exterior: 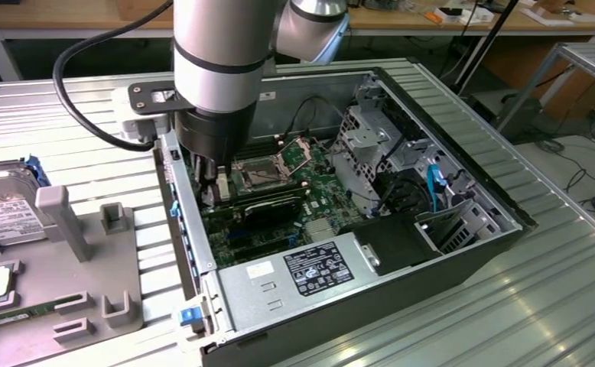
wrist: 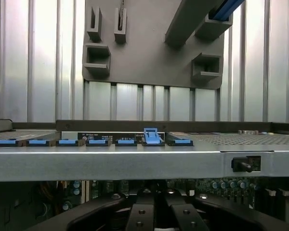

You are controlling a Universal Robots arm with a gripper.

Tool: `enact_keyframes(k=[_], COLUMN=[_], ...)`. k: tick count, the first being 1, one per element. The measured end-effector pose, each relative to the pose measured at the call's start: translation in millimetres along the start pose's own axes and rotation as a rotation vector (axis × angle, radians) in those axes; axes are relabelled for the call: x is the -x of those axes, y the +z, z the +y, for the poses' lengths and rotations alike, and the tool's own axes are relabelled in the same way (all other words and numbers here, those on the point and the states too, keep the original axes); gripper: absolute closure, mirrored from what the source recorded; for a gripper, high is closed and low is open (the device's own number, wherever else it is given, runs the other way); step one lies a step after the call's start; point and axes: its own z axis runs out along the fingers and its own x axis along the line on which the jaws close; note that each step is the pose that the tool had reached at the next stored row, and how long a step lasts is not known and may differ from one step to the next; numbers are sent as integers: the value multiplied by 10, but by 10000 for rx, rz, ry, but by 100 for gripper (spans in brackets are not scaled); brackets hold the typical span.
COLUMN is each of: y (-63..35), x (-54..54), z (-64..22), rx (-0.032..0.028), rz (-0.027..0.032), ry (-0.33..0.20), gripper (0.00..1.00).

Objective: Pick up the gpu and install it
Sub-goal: 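Press down on the gpu until it lock into place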

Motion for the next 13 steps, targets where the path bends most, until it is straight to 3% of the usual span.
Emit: enact_keyframes(k=[7,13], y=[-60,-62], x=[4,4], z=[4,9], rx=[189,192], rz=[-10,-22], ry=[52,275], gripper=[89,89])
